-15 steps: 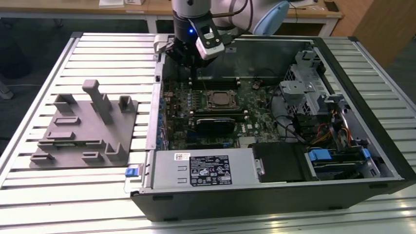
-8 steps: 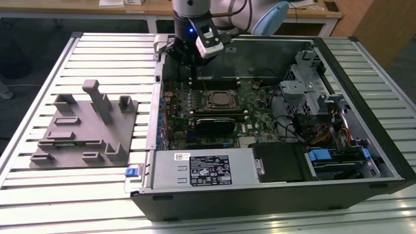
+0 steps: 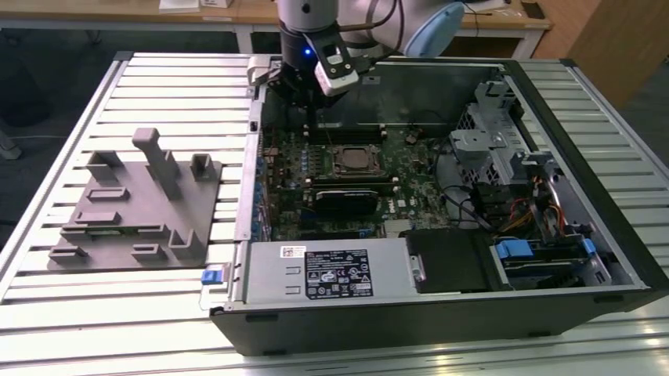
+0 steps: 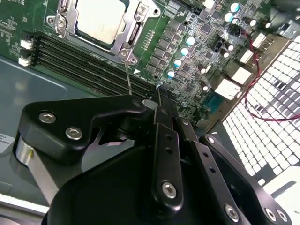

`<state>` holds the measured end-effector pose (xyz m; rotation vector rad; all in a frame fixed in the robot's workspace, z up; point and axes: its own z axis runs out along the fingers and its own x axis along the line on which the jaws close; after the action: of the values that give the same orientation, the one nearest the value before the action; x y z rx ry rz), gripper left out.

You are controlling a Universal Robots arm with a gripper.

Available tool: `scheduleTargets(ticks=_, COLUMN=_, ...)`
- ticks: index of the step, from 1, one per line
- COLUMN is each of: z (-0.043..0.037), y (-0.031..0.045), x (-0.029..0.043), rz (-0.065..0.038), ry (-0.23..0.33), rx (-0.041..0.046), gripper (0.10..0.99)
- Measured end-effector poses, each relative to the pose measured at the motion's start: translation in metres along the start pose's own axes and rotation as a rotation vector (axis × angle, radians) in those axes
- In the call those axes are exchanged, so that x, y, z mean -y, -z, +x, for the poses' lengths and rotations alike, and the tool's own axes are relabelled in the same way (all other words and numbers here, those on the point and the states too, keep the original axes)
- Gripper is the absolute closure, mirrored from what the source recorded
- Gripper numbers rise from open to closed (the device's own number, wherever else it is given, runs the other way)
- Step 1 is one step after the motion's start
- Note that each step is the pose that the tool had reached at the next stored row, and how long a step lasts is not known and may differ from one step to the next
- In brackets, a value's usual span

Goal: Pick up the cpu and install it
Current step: 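Install the first cpu locking lever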

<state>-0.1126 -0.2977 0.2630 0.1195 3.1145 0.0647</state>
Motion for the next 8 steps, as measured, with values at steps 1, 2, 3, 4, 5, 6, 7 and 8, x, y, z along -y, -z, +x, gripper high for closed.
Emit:
scheduleTargets(ticks=1, z=-0.0001, y=-0.0008, x=-0.0009, rz=0.0, ry=0.0, rx=0.0, gripper=0.98)
scheduleTargets(ticks=2, z=-0.0002, y=-0.0015, x=-0.002, rz=0.0, ry=0.0, rx=0.0001, gripper=0.98)
scheduleTargets(ticks=3, z=-0.0005, y=-0.0022, x=-0.0034, rz=0.0, ry=0.0, rx=0.0, gripper=0.98)
scheduleTargets(ticks=4, z=-0.0007, y=-0.0029, x=-0.0047, rz=0.0, ry=0.0, rx=0.0001, gripper=0.98)
scheduleTargets(ticks=5, z=-0.0011, y=-0.0034, x=-0.006, rz=0.0, ry=0.0, rx=0.0, gripper=0.98)
scheduleTargets(ticks=6, z=-0.0017, y=-0.0039, x=-0.0071, rz=0.0, ry=0.0, rx=0.0, gripper=0.98)
scheduleTargets(ticks=7, z=-0.0026, y=-0.0044, x=-0.0079, rz=0.0, ry=0.0, rx=-0.0001, gripper=0.98)
scheduleTargets(ticks=8, z=-0.004, y=-0.0048, x=-0.0085, rz=0.0, ry=0.0, rx=0.0, gripper=0.98)
